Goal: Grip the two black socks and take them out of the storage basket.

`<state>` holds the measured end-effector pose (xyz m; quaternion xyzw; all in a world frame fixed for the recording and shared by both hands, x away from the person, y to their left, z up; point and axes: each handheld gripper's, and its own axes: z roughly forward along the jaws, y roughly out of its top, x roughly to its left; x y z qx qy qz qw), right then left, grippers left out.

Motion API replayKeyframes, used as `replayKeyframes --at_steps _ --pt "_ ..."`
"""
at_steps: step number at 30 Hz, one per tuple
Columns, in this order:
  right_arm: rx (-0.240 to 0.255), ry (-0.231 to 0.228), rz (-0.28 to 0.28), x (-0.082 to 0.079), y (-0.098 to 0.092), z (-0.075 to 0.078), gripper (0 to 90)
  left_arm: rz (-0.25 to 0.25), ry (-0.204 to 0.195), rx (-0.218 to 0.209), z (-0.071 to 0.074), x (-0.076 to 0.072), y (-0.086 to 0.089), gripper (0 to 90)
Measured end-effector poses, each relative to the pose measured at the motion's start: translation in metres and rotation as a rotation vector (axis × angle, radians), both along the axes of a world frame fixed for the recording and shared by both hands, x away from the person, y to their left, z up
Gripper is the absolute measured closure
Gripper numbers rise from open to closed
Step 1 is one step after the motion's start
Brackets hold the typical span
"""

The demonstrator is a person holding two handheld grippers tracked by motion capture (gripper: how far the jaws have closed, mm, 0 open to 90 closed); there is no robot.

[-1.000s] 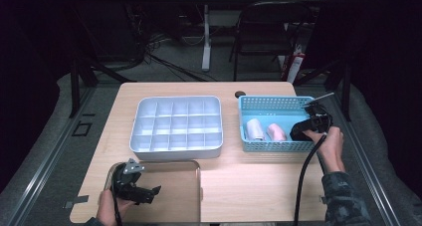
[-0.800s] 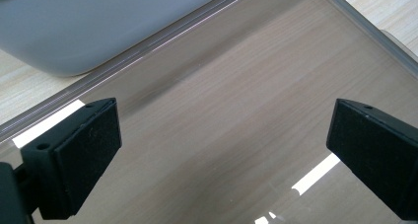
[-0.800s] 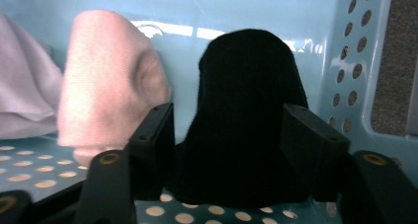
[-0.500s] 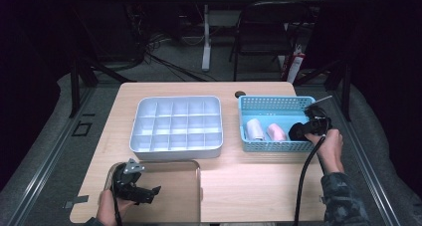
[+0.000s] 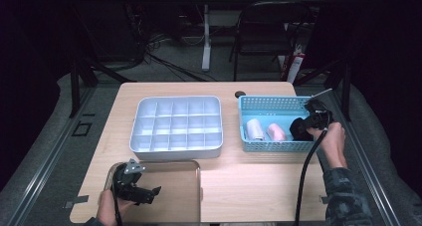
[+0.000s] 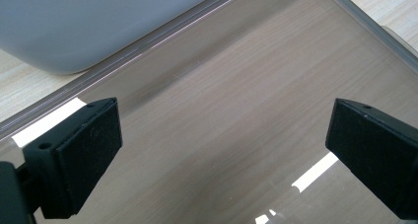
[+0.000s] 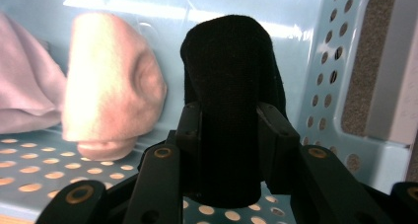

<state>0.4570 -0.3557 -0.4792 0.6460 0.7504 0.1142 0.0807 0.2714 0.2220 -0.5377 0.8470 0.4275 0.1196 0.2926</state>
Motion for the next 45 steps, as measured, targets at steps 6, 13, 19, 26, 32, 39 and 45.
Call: replayKeyframes --at_steps 6,13,19,26,32,39,45 --pt "-0.004 -0.032 -0.008 0.003 0.002 0.012 66.6 -0.001 0.001 0.002 0.000 0.000 0.000 0.9" --pt "-0.016 -0.050 0.004 0.003 0.004 0.027 66.8 -0.006 0.002 0.003 0.000 0.000 -0.001 0.9" --pt "-0.020 -0.079 0.014 0.001 0.008 0.040 66.8 -0.006 0.001 0.004 0.000 0.000 -0.001 0.8" --pt "-0.029 -0.104 0.032 -0.002 0.011 0.055 66.9 -0.007 0.001 0.004 0.000 0.000 -0.001 0.8" --pt "-0.022 -0.128 0.054 -0.008 0.016 0.069 66.8 -0.009 0.001 0.004 -0.001 0.000 -0.001 0.8" --pt "-0.019 -0.148 0.097 -0.019 0.027 0.085 66.8 -0.009 0.000 0.004 -0.001 0.000 -0.002 0.8" --pt "0.011 -0.158 0.135 -0.029 0.037 0.093 66.8 -0.012 0.001 0.009 -0.001 0.000 -0.002 0.9"
